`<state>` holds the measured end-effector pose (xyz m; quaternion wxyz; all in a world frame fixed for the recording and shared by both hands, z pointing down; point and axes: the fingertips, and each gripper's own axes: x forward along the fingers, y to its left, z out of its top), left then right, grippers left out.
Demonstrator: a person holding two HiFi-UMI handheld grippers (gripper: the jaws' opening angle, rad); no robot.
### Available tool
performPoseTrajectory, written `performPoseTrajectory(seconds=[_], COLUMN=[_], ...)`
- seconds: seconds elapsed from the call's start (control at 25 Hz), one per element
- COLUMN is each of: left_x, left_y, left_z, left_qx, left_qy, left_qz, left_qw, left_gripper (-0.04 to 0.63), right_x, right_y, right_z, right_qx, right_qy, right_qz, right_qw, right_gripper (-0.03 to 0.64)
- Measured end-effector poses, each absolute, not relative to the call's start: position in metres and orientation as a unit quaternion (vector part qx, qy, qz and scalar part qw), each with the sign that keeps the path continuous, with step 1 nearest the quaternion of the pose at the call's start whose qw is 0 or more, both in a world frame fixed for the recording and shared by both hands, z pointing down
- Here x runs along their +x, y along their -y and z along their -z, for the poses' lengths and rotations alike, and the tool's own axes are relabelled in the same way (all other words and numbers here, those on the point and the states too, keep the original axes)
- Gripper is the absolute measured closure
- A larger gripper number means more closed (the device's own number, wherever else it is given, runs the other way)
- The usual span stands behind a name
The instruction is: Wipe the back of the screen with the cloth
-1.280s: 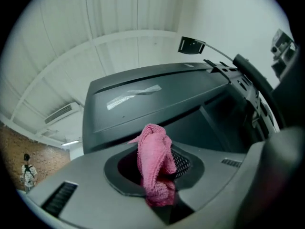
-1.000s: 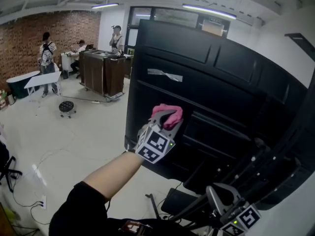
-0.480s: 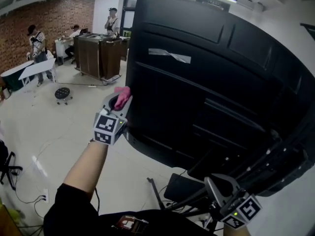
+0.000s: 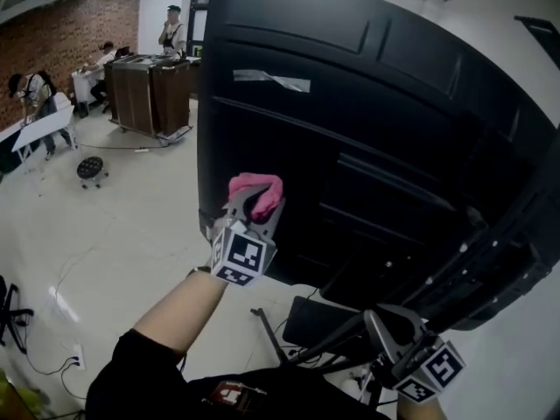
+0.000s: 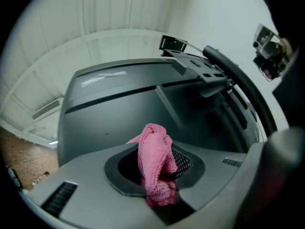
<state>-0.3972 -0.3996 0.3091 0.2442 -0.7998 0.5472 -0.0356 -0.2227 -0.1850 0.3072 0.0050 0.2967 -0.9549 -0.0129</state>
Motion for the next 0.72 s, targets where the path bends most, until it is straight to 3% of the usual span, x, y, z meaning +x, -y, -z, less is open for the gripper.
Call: performPoseTrajectory(seconds=[0.08, 0.2, 0.32, 0.56, 0.72], left_x=[-0.342, -0.328, -0.380, -0.547, -0.547], left_y=[0.392, 0.388, 0.390, 0.416, 0.424], left_z=[-0.313, -0.317, -0.325, -0.373, -0.397], left_qx=[-0.811, -0.820, -0.808, -0.736, -0.744], left_qy=[-0.520, -0.519, -0.550, -0.660, -0.658], left_qz=[0.047, 0.026, 0.021, 0.044, 0.037], left_qw=[0.264, 0.240, 0.209, 0.145, 0.115], left_gripper=[0.506, 0.506, 0.506, 0.506, 0.506], right_x=[-0.207, -0.186, -0.182, -0.213, -0.221], right_y=[0.182, 0.182, 0.192, 0.202, 0.199], right_z=[-0.307, -0.309, -0.307, -0.313, -0.320], right_qx=[0.302, 0.306, 0.302, 0.288, 0.295], right_qy=[0.953, 0.952, 0.953, 0.958, 0.955], right_qz=[0.011, 0.008, 0.007, 0.001, -0.009], right_qw=[-0.004, -0.011, -0.023, -0.012, -0.001], right_gripper=[0.611, 0.611, 0.611, 0.611, 0.611])
